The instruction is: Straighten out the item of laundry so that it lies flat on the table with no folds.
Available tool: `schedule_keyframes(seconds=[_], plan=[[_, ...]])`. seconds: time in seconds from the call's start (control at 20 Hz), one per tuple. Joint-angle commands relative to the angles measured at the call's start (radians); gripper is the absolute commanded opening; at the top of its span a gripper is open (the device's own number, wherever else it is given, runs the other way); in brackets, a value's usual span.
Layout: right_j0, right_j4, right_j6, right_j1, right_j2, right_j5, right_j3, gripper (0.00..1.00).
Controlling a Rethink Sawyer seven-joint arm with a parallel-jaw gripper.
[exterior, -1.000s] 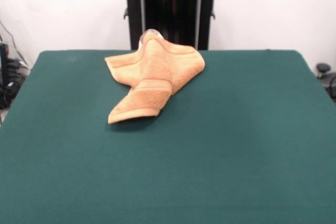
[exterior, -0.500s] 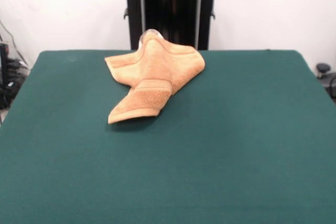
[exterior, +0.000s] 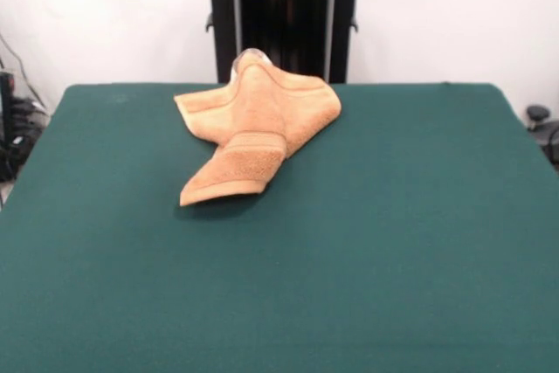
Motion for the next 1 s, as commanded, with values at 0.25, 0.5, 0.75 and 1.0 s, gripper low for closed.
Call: schedule_keyframes(seconds=[0.25,0.5,0.75,1.0], plan=[[-0.070,-0.110,-0.326,0.109,0.256,-0.173,0.053,1.00],[-0.051,-0.132,-0.254,0.119,0.255,-0.183,0.056,1.00],[-0.051,-0.121,-0.211,0.137,0.264,-0.201,0.068,1.00],[-0.070,-0.090,-0.180,0.155,0.285,-0.212,0.096,1.00]])
